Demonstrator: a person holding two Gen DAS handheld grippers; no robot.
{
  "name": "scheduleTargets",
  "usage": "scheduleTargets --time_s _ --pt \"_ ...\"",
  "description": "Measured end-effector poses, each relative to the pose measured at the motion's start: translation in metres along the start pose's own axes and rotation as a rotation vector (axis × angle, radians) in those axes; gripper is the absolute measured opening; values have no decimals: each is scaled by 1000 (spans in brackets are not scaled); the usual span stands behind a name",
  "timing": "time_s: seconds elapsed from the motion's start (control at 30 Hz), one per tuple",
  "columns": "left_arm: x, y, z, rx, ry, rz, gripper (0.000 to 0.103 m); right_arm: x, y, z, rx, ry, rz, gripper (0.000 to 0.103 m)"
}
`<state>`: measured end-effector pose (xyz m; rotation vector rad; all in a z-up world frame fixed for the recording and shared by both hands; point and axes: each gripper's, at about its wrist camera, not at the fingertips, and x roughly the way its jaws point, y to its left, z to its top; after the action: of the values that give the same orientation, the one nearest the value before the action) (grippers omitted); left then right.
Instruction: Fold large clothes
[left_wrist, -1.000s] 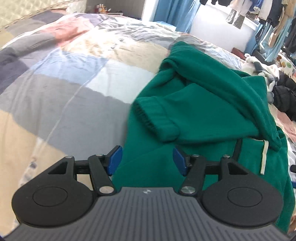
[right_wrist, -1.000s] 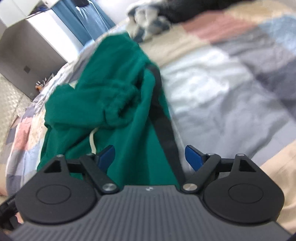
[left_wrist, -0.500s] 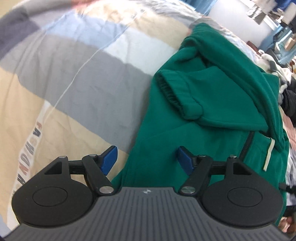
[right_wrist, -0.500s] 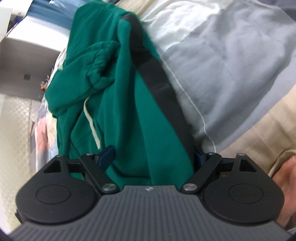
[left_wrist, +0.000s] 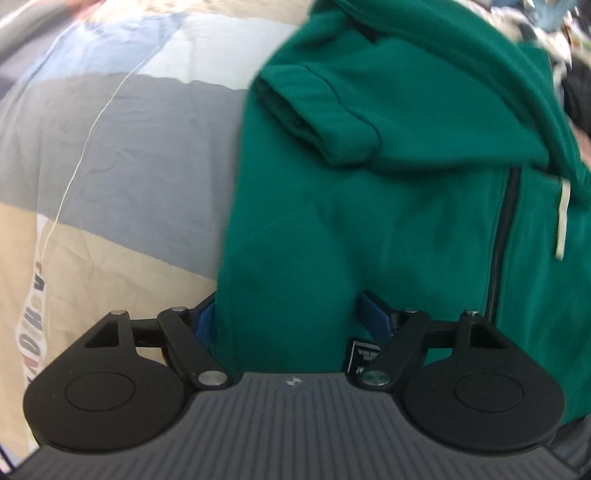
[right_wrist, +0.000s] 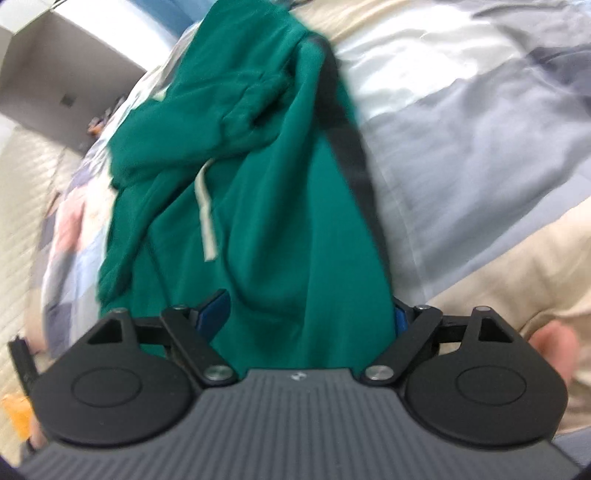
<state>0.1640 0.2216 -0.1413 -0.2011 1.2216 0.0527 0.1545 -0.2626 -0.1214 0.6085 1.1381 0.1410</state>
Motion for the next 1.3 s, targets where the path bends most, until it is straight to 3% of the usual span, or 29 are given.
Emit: scheduleTargets --time_s 0.07,0.17,0.33,0.37,0.43,0.47,0.5,0.53,0.63,0.9,1.1,1.3 --pt "-2 -7 -5 26 8 11 81 8 -5 0 34 51 12 85" --pt "-9 -17 -13 66 5 9 75 17 -1 -3 7 76 -46 85" --pt "-24 -19 -27 48 -27 -41 37 29 5 -6 -19 147 -27 84" --pt "-27 -18 -28 43 -39 -52 33 29 10 -8 -51 156 -17 80" --pt "-36 -14 -32 4 -73 -63 23 27 20 -15 -110 160 -10 63" --pt "-41 -13 -34 -9 -85 -71 23 27 24 -19 -134 165 -15 58" --pt "-45 -9 -34 -32 -97 -86 21 27 26 -21 -143 168 -29 45" --pt "-48 -2 -34 -74 -108 -105 19 26 28 -25 -154 169 -42 38" --pt "-64 21 -36 -211 -132 -201 17 18 34 -25 -181 148 -23 26" --pt "-128 52 -35 -407 -236 -454 14 -50 11 -3 -10 14 245 20" --pt "-179 49 -34 -440 -325 -618 13 -112 14 6 -1 -102 384 19" --pt "-242 46 -68 -435 -396 -750 13 -172 16 0 -27 -173 486 19"
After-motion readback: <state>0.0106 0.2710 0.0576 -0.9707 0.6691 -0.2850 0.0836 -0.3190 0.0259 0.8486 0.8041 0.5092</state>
